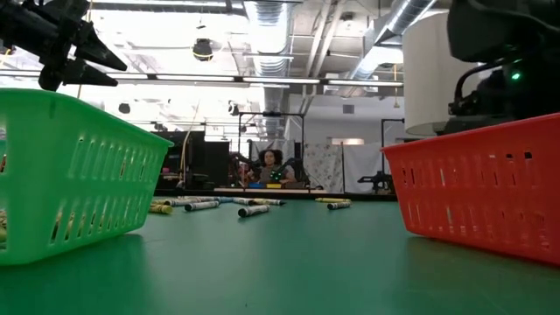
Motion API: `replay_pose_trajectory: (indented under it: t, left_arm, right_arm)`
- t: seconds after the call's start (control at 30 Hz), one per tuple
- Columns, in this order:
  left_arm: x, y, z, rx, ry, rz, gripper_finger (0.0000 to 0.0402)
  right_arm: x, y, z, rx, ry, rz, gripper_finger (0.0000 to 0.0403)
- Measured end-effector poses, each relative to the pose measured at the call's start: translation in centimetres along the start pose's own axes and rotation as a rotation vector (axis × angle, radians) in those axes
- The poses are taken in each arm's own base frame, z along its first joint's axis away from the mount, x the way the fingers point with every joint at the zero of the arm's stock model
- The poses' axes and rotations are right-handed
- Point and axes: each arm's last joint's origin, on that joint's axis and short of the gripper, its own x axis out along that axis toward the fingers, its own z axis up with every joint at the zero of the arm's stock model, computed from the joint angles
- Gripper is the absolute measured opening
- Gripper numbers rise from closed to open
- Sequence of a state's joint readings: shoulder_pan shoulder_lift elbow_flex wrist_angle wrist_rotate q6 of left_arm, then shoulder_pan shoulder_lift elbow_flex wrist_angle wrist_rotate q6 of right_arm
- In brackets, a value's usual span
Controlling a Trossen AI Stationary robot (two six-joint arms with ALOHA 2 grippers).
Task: Sort crayons
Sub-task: Put the blue crayon into the black bin
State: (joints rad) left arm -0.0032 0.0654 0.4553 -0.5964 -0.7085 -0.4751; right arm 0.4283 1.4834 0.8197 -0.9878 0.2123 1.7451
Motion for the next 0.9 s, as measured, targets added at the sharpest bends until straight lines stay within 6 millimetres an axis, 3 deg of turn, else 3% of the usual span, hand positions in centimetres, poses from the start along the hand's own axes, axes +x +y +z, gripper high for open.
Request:
replay_pose_trajectory:
  t: [0.3, 0.6, 0.9]
  left_arm:
    - [0.0, 0.0, 0.0, 0.0, -0.002, 0.005, 0.0223]
    - [0.0, 0.0, 0.0, 0.0, -0.003, 0.006, 0.0223]
    - [0.0, 0.0, 0.0, 0.001, -0.002, 0.007, 0.0223]
  right_arm:
    - [1.1, -0.3, -0.1, 0.009, 0.007, 0.013, 0.0002]
    - [1.1, -0.3, 0.1, 0.014, 0.009, 0.01, 0.0041]
    - [-0.5, -1.1, 0.5, 0.0, 0.017, 0.072, 0.0058]
